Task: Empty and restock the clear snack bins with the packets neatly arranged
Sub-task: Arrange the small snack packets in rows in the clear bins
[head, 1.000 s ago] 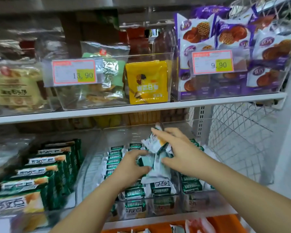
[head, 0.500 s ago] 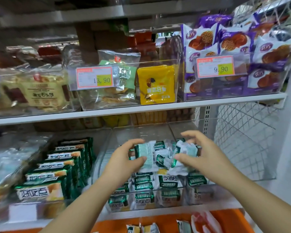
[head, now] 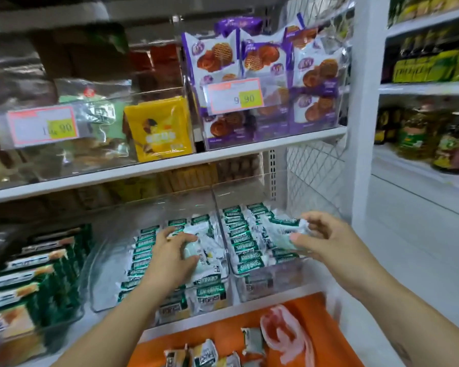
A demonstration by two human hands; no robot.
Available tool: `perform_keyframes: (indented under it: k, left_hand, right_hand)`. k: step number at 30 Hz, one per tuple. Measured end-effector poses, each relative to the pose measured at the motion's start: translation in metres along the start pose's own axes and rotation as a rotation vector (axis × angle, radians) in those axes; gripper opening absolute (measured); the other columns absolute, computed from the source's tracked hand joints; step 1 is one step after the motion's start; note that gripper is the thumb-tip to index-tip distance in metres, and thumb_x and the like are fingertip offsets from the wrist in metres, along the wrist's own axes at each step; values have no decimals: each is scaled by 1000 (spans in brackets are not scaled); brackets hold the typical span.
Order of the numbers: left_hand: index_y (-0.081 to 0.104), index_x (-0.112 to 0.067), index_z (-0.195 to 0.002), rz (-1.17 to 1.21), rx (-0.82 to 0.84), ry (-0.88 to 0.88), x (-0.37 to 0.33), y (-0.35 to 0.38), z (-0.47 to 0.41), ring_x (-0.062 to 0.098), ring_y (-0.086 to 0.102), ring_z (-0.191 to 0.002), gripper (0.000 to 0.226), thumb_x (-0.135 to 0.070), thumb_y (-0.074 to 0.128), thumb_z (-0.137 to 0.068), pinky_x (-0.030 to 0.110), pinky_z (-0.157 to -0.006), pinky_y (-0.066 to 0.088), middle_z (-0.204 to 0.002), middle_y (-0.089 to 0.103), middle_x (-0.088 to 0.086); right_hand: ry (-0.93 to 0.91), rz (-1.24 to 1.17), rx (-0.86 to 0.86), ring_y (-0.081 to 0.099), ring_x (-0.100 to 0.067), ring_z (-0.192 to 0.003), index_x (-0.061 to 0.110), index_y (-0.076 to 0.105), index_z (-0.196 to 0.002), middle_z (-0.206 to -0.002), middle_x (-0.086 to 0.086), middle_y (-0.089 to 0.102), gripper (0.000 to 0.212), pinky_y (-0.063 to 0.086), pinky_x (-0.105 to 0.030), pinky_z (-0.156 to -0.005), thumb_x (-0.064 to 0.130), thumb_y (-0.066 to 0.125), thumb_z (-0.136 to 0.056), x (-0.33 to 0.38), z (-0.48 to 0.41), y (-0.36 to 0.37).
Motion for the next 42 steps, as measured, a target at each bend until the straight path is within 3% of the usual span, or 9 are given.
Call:
perform_keyframes:
  k: [4, 8, 12, 15, 19, 27, 31, 35, 42]
  left_hand:
    - [56, -31, -119, -125, -42, -99, 6, -4, 2, 33, 32, -126, 36, -33, 68, -86, 40, -106, 33, -133, 31, 10]
    - [62, -26, -105, -149, -268, 151, -44, -26, 23, 17, 52, -100, 17, -28, 65, -88, 31, -83, 42, -111, 53, 1]
    - [64, -27, -77, 151, 46, 265, -110, -5, 45, -6, 57, -58, 23, -35, 53, -95, 6, -50, 37, -71, 65, -11]
    - [66, -20, -92, 554, 415, 91, -142, 33, 55, 2, 64, -62, 32, -46, 48, -94, 16, -64, 53, -76, 69, -8]
    - [62, -14, -97, 752, 414, 36, -151, 49, 39, 11, 52, -63, 22, -35, 60, -92, 32, -73, 55, -79, 58, 2]
    - [51, -43, -119, 120, 261, 548, -203, 50, 20, -7, 53, -82, 43, -41, 70, -81, 16, -77, 43, -110, 54, -18]
    - [59, -32, -110, 320, 314, 438, -192, 61, -12, 11, 67, -82, 27, -32, 70, -85, 35, -86, 53, -103, 65, -14]
    - [71, -21, -100, -64, 459, 456, -164, 97, -32, -11, 56, -63, 12, -22, 69, -88, 6, -63, 44, -90, 70, -8]
    - [71, -19, -109, -383, 649, 500, -144, 142, -41, 5, 60, -84, 23, -24, 69, -87, 21, -78, 49, -104, 71, -5]
  right_hand:
    - [-331, 384, -31, 55, 3, -100, 36, 62, -79, -100, 19, 57, 43, 41, -17, -87, -4, 75, -72, 25, 11, -5]
    - [-488, 460, -37, 53, 2, -104, 39, 62, -81, -107, 20, 54, 50, 39, -12, -91, -9, 73, -71, 30, 20, -7]
    - [-645, 463, -89, 54, 3, -101, 36, 64, -85, -104, 14, 57, 49, 37, -4, -86, -8, 75, -69, 42, 32, -10]
    - [-755, 484, -82, 54, -1, -99, 31, 68, -91, -101, 13, 56, 33, 40, -7, -86, 5, 66, -71, 50, 41, -1]
    - [-769, 492, 49, 53, -1, -107, 29, 71, -98, -108, 12, 58, 27, 42, -12, -93, 14, 61, -78, 53, 40, 3]
    - [-411, 546, 97, 50, 9, -107, 46, 47, -124, -116, 28, 52, 52, 40, -7, -87, 18, 68, -86, 39, 1, -32]
    - [-417, 683, 43, 54, 3, -75, 34, 59, -106, -82, 21, 58, 31, 38, -14, -63, 15, 69, -83, 38, -13, -43]
    - [-371, 844, 48, 40, 0, -60, 32, 51, -100, -66, 15, 42, 28, 31, -15, -54, 13, 66, -85, 34, -33, -51]
    - [-267, 986, 292, 48, -18, -62, 37, 47, -107, -69, -5, 54, 29, 38, -31, -57, 19, 62, -90, -1, -52, -31]
Point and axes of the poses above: each hand's wrist, its own z-axis away from the middle knuckle, its own y-axis out of the palm, x = y × z, the point moved 8 cm from there along -z, towards the middle knuckle
